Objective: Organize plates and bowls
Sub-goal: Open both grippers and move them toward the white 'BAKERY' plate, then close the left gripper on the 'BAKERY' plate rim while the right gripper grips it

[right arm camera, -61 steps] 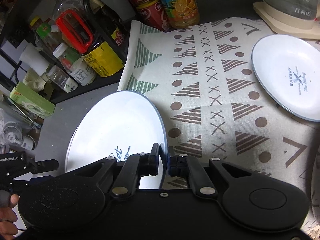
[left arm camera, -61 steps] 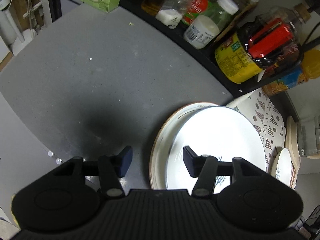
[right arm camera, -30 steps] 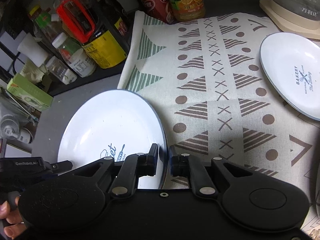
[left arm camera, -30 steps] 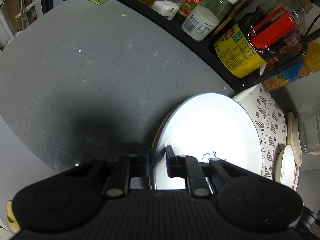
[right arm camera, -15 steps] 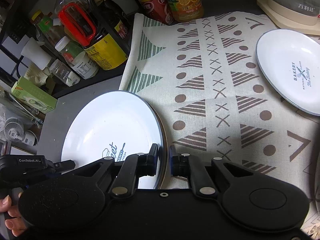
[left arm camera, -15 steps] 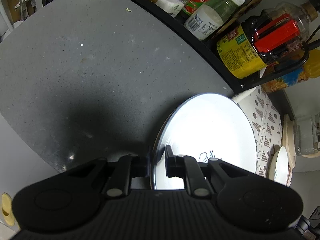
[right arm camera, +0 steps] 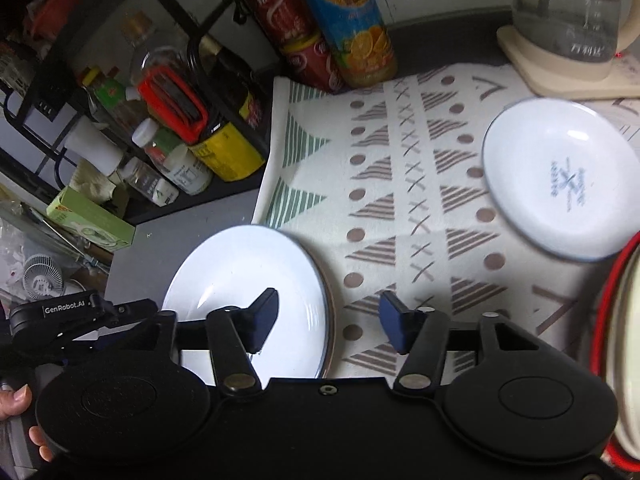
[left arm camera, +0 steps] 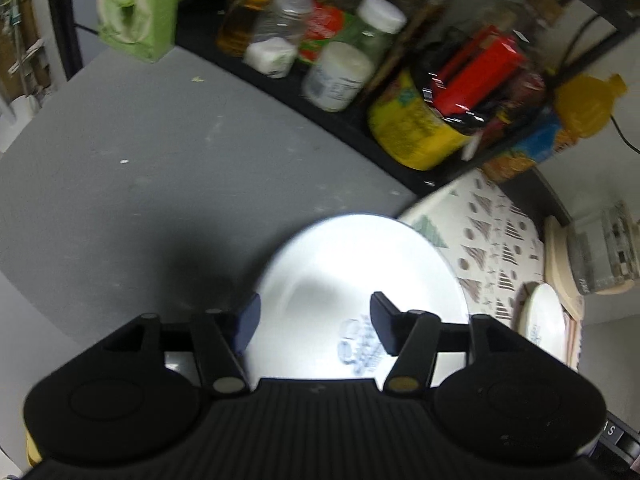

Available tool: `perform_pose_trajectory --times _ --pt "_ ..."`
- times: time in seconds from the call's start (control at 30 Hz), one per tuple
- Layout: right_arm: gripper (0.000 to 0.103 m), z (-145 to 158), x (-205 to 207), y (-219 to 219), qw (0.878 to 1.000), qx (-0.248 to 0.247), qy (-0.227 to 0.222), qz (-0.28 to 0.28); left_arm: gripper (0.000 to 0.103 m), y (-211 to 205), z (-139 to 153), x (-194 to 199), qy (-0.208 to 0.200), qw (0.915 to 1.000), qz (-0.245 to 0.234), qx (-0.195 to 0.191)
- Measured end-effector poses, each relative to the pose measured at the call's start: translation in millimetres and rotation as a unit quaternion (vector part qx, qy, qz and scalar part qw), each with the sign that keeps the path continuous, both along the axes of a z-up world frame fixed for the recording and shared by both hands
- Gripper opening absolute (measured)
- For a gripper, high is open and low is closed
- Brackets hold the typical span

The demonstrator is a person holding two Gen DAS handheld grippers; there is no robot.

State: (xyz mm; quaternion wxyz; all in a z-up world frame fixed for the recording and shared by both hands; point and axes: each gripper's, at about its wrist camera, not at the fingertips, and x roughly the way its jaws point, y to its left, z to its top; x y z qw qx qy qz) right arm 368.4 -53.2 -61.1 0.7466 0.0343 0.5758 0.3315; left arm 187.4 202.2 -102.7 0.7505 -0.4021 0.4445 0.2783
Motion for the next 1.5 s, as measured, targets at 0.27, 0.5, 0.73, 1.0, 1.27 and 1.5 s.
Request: perform_pose_trajectory --times 0.27,0.5,0.73,1.0,1.27,1.5 --pt "0.086 19 31 -27 1.0 -0.005 -0.025 0.014 0.077 -36 10 41 -0.023 0.9997 -0.011 0.001" --pt "0.089 29 70 -62 0.999 -0.004 -0.039 -0.009 0.078 -67 10 78 -0.024 0.9992 -0.032 -0.005" --pt "0.089 32 98 -92 0.999 -0.01 -0.042 -0.023 0.078 -97 7 119 -0.024 0.9985 -0.044 -0.02" --pt "0.089 29 129 -127 0.998 -0.016 -0.043 -0.05 0.078 -127 -3 163 -0.025 0.9966 -0.068 -0.039" --pt "0.088 9 164 -168 0.995 -0.028 -0.024 -0.089 0.077 -156 -21 197 -0.018 0.9951 -0.077 -0.061" --pt "0.075 -15 189 -189 0.995 -0.027 0.017 -0.097 0.072 -171 -37 218 -0.021 0.9945 -0.067 -0.078"
